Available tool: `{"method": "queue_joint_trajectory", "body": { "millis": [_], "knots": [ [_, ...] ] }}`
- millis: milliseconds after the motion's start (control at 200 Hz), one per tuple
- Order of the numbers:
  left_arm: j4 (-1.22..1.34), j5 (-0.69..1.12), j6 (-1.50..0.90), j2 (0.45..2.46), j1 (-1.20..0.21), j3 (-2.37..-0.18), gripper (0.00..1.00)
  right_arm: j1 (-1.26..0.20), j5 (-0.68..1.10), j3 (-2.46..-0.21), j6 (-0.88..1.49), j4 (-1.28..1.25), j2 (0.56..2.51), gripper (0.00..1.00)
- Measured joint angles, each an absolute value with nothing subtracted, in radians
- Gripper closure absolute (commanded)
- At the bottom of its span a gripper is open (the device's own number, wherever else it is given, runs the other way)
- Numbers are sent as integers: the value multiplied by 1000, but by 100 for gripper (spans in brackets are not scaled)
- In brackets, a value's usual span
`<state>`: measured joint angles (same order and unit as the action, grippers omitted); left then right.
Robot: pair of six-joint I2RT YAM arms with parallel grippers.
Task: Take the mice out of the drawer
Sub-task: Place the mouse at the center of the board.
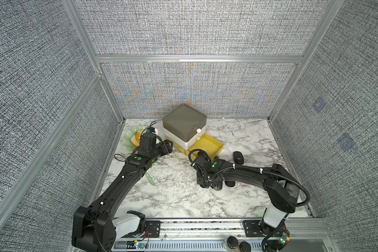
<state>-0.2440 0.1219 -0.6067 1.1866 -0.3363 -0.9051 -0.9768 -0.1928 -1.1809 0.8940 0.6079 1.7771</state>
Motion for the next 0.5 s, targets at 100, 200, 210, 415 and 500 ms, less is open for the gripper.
{"method": "queue_joint_trajectory", "body": {
  "millis": [100,200,210,415,500],
  "knots": [
    [-253,107,-602,1176,-336,-904,27,-997,-212,-1186,931,598,1820,45],
    [-255,105,-601,1174,-336,-901,27,-1011,-219,-1186,956,595,1852,45],
    [-255,104,-601,1174,-336,-900,27,-1012,-219,-1186,957,595,1855,45],
    [-256,96,-602,1175,-336,-898,27,-1011,-238,-1203,969,596,1875,25],
    [-256,89,-602,1178,-336,-901,26,-1013,-240,-1221,968,605,1859,22]
  ]
}}
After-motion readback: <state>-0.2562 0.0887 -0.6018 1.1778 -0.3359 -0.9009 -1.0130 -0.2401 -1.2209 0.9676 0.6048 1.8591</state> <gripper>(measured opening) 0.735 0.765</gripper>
